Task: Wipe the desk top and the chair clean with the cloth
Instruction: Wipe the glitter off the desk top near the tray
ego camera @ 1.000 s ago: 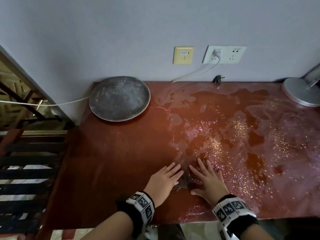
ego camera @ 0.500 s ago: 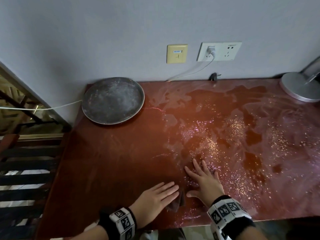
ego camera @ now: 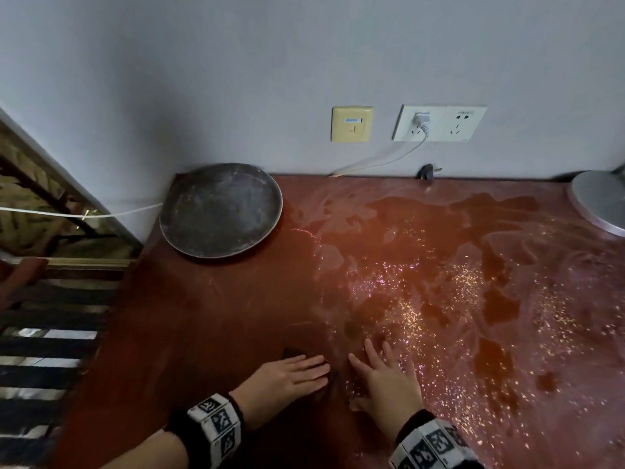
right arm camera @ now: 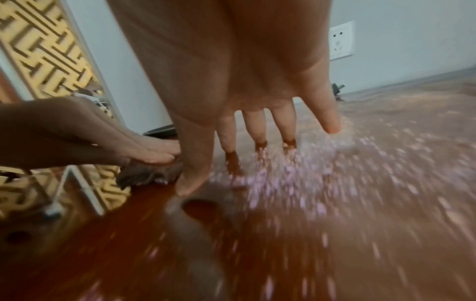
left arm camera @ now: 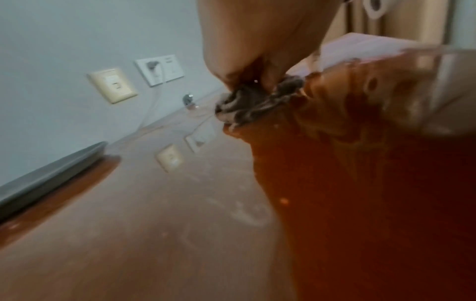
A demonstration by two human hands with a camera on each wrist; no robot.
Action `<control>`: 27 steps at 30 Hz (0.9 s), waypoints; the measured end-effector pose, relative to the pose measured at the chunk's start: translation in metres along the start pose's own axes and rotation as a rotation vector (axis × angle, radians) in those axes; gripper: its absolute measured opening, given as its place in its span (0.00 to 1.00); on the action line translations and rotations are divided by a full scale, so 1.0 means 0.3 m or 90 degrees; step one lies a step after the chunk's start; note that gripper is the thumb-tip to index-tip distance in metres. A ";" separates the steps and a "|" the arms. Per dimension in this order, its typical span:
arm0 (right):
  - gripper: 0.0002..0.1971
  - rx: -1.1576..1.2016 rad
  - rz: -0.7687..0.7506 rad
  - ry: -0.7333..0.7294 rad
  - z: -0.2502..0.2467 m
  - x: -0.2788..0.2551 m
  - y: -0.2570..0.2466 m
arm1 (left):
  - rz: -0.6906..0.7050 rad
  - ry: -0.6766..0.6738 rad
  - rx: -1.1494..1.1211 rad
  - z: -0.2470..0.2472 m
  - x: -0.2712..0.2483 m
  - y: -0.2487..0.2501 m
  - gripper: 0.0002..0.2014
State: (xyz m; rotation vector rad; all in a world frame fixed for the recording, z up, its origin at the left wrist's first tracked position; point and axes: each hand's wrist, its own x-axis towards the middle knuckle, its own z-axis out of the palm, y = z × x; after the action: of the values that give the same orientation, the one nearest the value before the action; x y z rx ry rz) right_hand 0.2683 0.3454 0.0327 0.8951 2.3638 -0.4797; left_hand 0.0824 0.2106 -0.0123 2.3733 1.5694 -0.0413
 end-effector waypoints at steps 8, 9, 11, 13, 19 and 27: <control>0.45 -0.028 -0.079 0.065 -0.192 0.262 0.100 | -0.199 0.086 0.063 -0.095 0.166 -0.157 0.21; 0.47 -0.035 -0.074 0.050 -0.200 0.287 0.108 | -0.224 0.086 0.061 -0.086 0.156 -0.142 0.21; 0.49 -0.042 -0.072 0.027 -0.205 0.319 0.119 | -0.253 0.113 0.037 -0.043 0.107 -0.093 0.21; 0.49 -0.048 -0.078 0.015 -0.202 0.328 0.127 | -0.236 0.154 0.025 0.005 0.046 -0.044 0.22; 0.48 -0.062 -0.089 -0.002 -0.208 0.325 0.141 | -0.201 0.091 0.022 -0.050 0.072 -0.101 0.30; 0.47 -0.070 -0.075 -0.020 -0.223 0.326 0.126 | -0.300 0.111 0.011 -0.173 0.288 -0.308 0.23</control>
State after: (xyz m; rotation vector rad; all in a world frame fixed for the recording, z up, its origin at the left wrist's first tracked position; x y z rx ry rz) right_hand 0.2086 0.4537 0.0200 0.6967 2.3985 -0.4012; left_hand 0.0268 0.3347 0.0003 2.0094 2.1869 0.0541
